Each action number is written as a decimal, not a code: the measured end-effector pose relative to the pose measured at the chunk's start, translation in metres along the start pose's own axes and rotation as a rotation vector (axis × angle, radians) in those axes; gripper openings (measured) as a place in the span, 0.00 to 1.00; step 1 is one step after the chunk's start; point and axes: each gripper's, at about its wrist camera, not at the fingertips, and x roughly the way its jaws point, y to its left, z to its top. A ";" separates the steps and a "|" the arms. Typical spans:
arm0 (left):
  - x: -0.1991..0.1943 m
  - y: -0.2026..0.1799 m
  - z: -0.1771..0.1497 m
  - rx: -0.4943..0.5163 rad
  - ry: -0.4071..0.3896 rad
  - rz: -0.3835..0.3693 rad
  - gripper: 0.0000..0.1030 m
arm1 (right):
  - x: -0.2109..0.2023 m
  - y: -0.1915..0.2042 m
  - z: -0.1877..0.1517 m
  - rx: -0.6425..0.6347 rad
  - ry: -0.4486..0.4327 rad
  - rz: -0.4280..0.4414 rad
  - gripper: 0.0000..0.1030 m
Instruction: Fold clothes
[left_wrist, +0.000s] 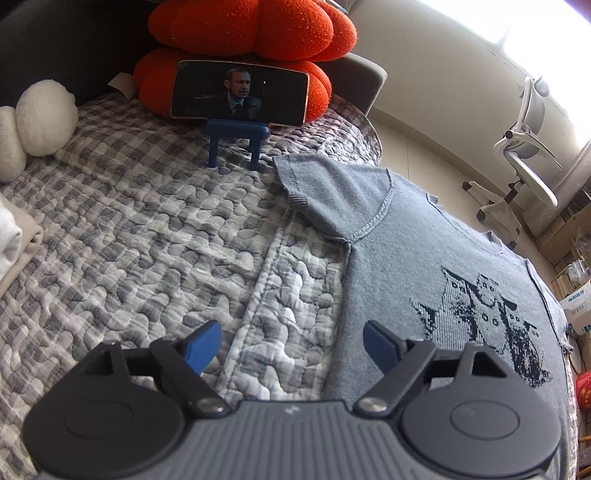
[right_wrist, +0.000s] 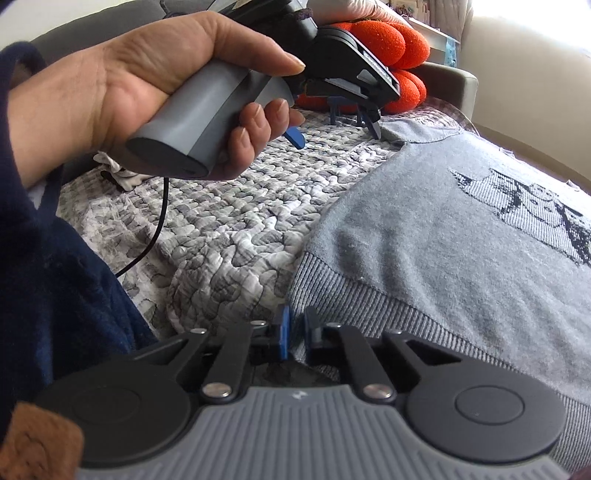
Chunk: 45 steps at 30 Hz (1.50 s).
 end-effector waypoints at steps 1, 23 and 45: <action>0.003 -0.001 0.002 -0.005 0.003 -0.022 0.82 | -0.001 -0.003 0.001 0.022 -0.001 0.012 0.04; 0.074 -0.031 0.041 -0.074 0.011 -0.062 0.81 | -0.027 -0.049 0.011 0.334 -0.071 0.191 0.04; 0.095 -0.018 0.056 -0.112 -0.033 -0.106 0.17 | -0.038 -0.055 0.011 0.391 -0.092 0.228 0.04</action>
